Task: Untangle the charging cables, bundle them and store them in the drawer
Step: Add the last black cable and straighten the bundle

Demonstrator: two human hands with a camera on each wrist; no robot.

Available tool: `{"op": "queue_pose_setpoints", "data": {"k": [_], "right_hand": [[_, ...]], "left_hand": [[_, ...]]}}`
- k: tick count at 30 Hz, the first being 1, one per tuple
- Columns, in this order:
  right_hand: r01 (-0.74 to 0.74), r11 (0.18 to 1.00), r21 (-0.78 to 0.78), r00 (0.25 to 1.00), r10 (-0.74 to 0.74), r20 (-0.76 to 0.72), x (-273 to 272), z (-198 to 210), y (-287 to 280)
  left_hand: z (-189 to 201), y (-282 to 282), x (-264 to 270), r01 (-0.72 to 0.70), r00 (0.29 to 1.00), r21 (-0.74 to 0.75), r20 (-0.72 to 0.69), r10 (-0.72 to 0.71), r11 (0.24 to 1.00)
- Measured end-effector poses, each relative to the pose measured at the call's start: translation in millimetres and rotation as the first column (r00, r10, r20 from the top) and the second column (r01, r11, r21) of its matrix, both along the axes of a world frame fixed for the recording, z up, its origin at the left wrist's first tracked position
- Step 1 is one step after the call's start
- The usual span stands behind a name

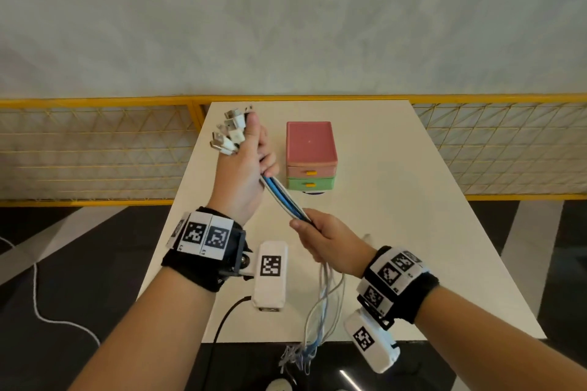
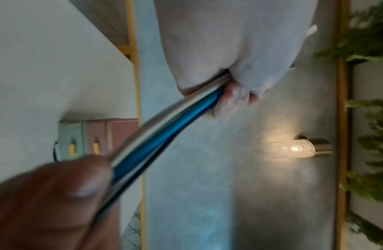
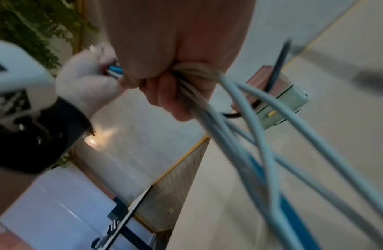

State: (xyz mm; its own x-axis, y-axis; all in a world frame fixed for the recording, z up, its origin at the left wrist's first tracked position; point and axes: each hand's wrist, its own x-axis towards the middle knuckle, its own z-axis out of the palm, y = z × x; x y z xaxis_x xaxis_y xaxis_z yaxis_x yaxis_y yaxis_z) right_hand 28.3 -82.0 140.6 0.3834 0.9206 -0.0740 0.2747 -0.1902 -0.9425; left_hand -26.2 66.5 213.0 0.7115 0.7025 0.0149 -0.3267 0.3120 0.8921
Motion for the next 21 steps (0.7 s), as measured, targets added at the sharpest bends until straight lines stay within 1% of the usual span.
{"op": "queue_pose_setpoints", "data": {"k": [3,4,5,6,7,8,9,10,11,12,13,14,15,16,17,18,19,20,21], "right_hand": [[0.015,0.999,-0.035,0.991,-0.010,0.136,7.1,11.9,-2.2],[0.015,0.999,-0.044,0.984,-0.007,0.176,8.9,15.9,-2.0],[0.017,0.999,-0.051,0.977,-0.006,0.215,10.8,20.1,-1.7],[0.019,0.998,-0.068,0.969,-0.001,0.249,12.1,24.3,-1.4],[0.020,0.996,-0.089,0.959,0.006,0.282,13.2,28.0,-1.1],[0.020,0.993,-0.116,0.950,0.018,0.313,14.0,31.4,-0.6],[0.019,0.989,-0.145,0.942,0.031,0.335,14.6,34.4,0.1],[0.021,0.984,-0.175,0.935,0.043,0.352,15.4,37.5,1.1],[0.021,0.980,-0.199,0.933,0.053,0.357,16.1,40.3,2.4],[0.013,0.975,-0.220,0.934,0.067,0.352,16.2,43.7,3.5],[-0.003,0.971,-0.238,0.935,0.087,0.343,16.4,46.7,4.3],[-0.022,0.967,-0.255,0.936,0.109,0.333,15.2,50.0,4.1],[-0.043,0.964,-0.262,0.939,0.129,0.320,14.1,53.2,3.5],[-0.058,0.964,-0.258,0.944,0.137,0.301,13.8,55.7,2.2],[-0.061,0.967,-0.246,0.951,0.131,0.281,14.7,57.4,0.6],[-0.053,0.970,-0.237,0.956,0.118,0.269,16.1,59.6,-1.3],[-0.041,0.972,-0.230,0.960,0.102,0.262,18.5,62.1,-3.3],[-0.035,0.975,-0.219,0.963,0.092,0.255,21.6,65.3,-5.7],[-0.042,0.978,-0.204,0.964,0.093,0.247,25.1,68.3,-8.0]], "left_hand": [[-16.6,18.8,-11.6,-0.115,0.988,-0.205,-0.121,0.092,0.972],[-19.8,24.8,-16.8,-0.147,0.983,-0.253,-0.145,0.112,0.956],[-22.0,29.7,-21.7,-0.190,0.974,-0.269,-0.176,0.146,0.944],[-24.5,33.1,-25.6,-0.252,0.953,-0.224,-0.228,0.201,0.942],[-26.5,35.1,-28.5,-0.331,0.907,-0.102,-0.308,0.287,0.938],[-26.6,33.6,-30.9,-0.387,0.838,0.098,-0.376,0.394,0.917],[-25.6,29.4,-32.7,-0.399,0.779,0.338,-0.366,0.510,0.852],[-24.2,23.1,-32.6,-0.374,0.756,0.572,-0.269,0.597,0.730],[-24.7,16.0,-31.3,-0.306,0.791,0.756,-0.137,0.597,0.579],[-25.9,8.7,-27.8,-0.213,0.858,0.877,-0.043,0.512,0.430],[-28.4,1.7,-23.1,-0.105,0.920,0.951,-0.018,0.391,0.291],[-31.3,-6.2,-19.3,0.003,0.957,0.986,-0.051,0.286,0.165],[-35.3,-12.7,-15.2,0.093,0.968,0.994,-0.104,0.227,0.057],[-38.2,-18.5,-12.0,0.153,0.970,0.988,-0.144,0.193,-0.028],[-40.2,-22.3,-10.2,0.189,0.971,0.980,-0.178,0.159,-0.057],[-42.1,-25.7,-10.5,0.215,0.971,0.976,-0.211,0.113,-0.025],[-45.6,-27.5,-12.1,0.252,0.964,0.966,-0.256,0.072,0.058],[-48.5,-28.5,-13.1,0.296,0.950,0.942,-0.308,0.057,0.160],[-49.2,-29.2,-13.6,0.331,0.932,0.911,-0.356,0.063,0.244]]}}
